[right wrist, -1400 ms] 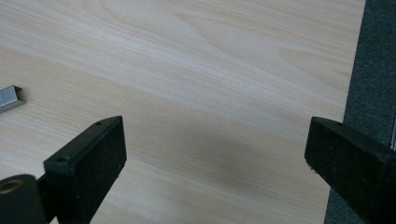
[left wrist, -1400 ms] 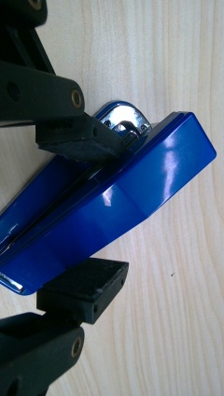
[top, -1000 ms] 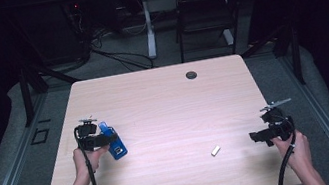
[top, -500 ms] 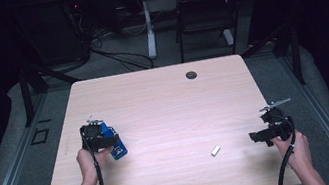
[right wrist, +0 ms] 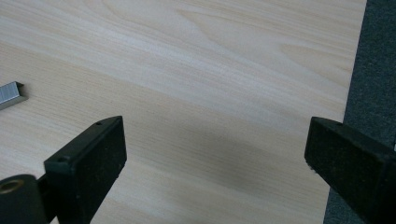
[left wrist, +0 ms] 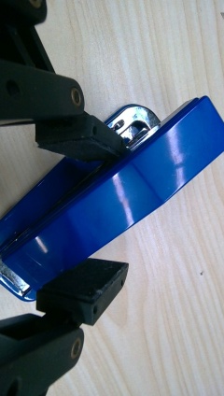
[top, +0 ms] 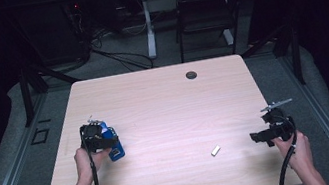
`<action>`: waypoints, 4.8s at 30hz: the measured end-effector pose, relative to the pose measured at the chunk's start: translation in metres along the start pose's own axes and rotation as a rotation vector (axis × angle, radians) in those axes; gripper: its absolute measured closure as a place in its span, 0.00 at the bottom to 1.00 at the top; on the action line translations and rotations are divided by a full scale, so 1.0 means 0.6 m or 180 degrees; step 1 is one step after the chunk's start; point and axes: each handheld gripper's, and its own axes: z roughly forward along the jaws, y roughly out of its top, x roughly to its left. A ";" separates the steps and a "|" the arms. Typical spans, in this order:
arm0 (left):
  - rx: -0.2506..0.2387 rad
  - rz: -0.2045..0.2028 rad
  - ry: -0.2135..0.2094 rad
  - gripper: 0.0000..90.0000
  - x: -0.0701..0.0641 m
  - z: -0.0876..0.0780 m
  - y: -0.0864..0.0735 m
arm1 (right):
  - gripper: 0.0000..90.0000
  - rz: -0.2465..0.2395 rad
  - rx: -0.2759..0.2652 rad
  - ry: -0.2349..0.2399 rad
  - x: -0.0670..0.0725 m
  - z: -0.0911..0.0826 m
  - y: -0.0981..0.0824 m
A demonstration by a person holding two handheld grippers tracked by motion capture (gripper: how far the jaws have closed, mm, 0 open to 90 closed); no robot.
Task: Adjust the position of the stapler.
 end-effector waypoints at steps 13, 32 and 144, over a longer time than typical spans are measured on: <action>0.0024 0.0108 -0.0345 0.48 0.024 -0.010 -0.006 | 0.06 -0.0003 0.0010 0.0013 0.001 0.001 0.000; 0.0052 0.0516 -0.0347 0.53 0.003 -0.001 -0.005 | 0.06 -0.0017 0.0022 0.0014 0.004 0.002 0.002; -0.0063 0.2314 -0.1450 0.73 -0.142 0.024 -0.015 | 0.07 -0.0146 0.0076 0.0132 0.012 0.007 0.004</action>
